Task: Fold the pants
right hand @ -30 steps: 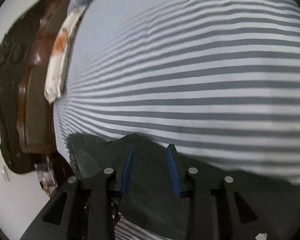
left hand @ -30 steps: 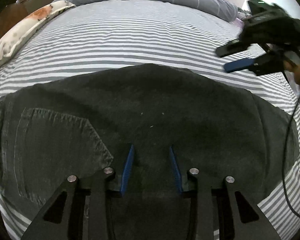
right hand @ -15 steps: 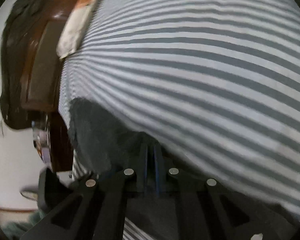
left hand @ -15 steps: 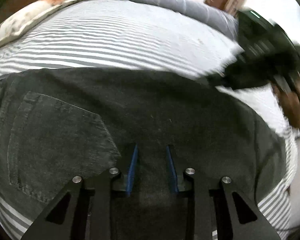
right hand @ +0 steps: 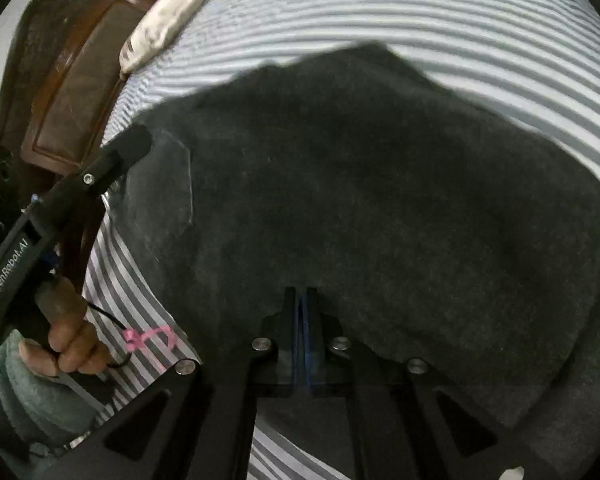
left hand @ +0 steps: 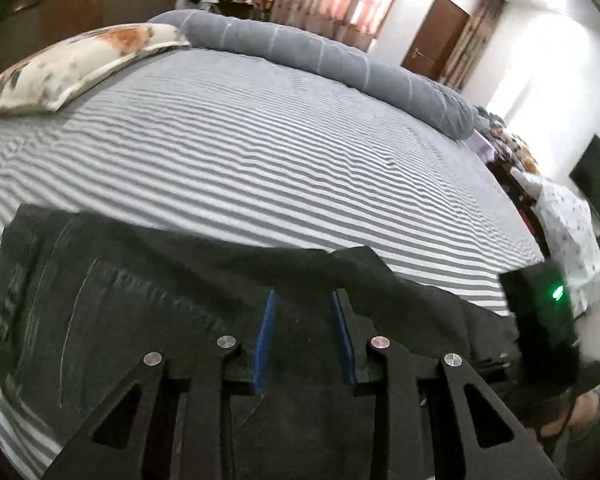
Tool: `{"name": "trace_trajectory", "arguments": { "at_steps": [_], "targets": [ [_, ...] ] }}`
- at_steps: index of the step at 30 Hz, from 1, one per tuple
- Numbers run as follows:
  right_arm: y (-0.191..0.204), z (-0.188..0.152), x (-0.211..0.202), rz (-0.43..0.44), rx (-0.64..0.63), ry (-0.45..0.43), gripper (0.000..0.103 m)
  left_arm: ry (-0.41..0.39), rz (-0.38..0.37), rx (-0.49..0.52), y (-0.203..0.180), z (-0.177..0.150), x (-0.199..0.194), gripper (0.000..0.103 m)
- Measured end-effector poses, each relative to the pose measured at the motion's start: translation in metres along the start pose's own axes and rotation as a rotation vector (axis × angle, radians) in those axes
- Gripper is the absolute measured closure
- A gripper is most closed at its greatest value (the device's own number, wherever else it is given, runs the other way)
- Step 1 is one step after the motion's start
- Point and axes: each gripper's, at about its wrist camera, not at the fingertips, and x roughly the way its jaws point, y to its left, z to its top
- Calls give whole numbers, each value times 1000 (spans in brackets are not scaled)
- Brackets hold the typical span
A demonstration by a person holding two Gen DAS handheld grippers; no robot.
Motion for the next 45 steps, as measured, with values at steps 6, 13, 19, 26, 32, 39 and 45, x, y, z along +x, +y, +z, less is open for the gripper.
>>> {"name": "trace_trajectory", "arguments": {
  "at_steps": [6,13,19,26,32,39,45],
  "targets": [
    [-28,55,-49,-18,41,-128,56,151,47,-15,6,-13,32,73],
    [-60,117,-13,43,48,22,55,227,106,25,7,-25,47,81],
    [-44,113,17,190,-36,117,94,212,77,0,12,-24,45,81],
    [-9,58,-5,172,-149,39,98,-16,18,-92,21,0,-2,81],
    [3,21,15,136,-137,22,98,-15,17,9,-1,11,-5,81],
    [-7,9,16,139,-83,-18,95,201,103,60,-1,-19,41,81],
    [-19,23,15,222,31,-57,60,215,103,39,1,-26,43,82]
  ]
}}
